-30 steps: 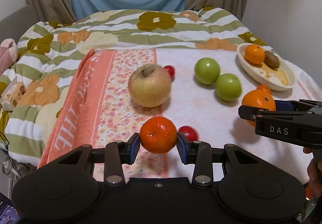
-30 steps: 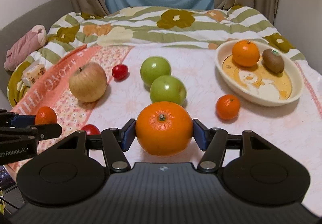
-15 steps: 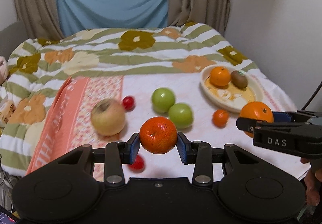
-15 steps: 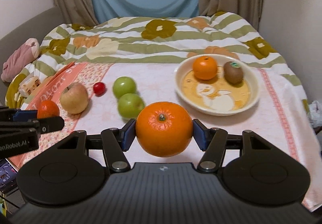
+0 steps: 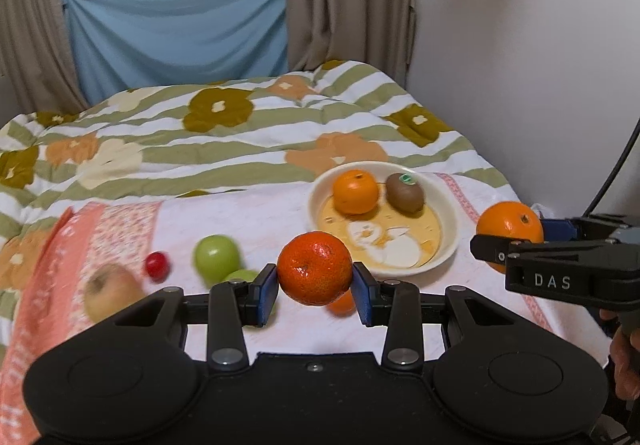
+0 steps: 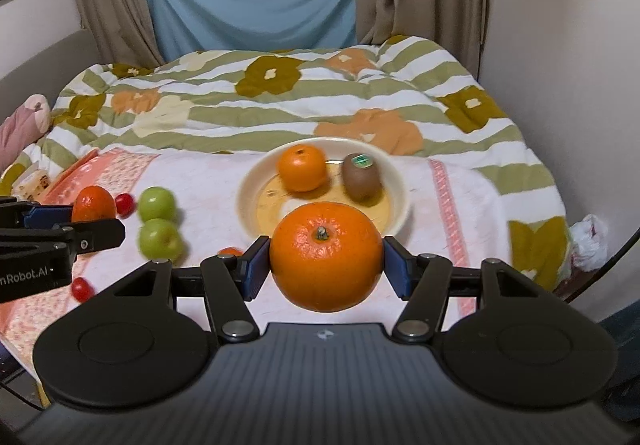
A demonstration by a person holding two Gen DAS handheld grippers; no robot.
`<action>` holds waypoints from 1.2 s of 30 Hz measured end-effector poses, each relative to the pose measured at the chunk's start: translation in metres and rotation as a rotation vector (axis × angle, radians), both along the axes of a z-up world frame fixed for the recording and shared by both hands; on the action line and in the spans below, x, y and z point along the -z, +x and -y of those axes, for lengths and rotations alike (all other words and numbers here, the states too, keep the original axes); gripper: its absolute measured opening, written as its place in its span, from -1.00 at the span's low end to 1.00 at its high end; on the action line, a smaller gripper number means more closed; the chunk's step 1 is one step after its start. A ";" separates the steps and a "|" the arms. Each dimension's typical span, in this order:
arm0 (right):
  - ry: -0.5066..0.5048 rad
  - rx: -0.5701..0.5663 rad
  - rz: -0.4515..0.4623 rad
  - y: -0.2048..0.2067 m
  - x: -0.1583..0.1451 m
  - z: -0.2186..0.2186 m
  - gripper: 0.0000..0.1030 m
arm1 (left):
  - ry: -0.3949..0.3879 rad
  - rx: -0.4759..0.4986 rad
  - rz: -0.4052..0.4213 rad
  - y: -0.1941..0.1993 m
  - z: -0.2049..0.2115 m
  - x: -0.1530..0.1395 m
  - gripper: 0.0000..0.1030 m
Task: Organize fruits
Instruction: 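Carry the mandarin over the duck bowl and release it from the left tool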
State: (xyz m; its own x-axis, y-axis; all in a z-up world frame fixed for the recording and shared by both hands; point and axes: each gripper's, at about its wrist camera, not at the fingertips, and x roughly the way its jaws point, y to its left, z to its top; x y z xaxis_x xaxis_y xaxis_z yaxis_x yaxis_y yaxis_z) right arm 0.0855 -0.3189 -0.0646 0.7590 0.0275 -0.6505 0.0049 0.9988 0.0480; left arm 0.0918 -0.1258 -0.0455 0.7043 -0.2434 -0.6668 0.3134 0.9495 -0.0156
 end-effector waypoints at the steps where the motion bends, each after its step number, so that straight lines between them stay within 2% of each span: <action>1: -0.004 -0.002 0.001 0.004 0.001 0.008 0.44 | 0.002 0.004 -0.001 0.003 0.005 0.002 -0.16; 13: -0.018 -0.051 -0.023 0.068 0.027 0.075 0.44 | 0.079 0.065 -0.039 0.059 0.090 0.050 -0.16; 22: -0.013 -0.118 -0.056 0.108 0.050 0.081 0.44 | 0.153 0.102 -0.104 0.089 0.127 0.091 -0.16; 29: -0.002 -0.146 -0.074 0.122 0.057 0.078 0.44 | 0.163 0.107 -0.135 0.093 0.133 0.099 -0.13; 31: 0.000 -0.152 -0.078 0.124 0.058 0.077 0.44 | 0.165 0.106 -0.128 0.092 0.134 0.098 0.21; 33: 0.002 -0.158 -0.082 0.126 0.058 0.076 0.44 | 0.167 0.100 -0.110 0.090 0.133 0.095 0.38; 36: 0.005 -0.167 -0.086 0.127 0.058 0.074 0.44 | 0.157 0.091 -0.105 0.088 0.130 0.091 0.43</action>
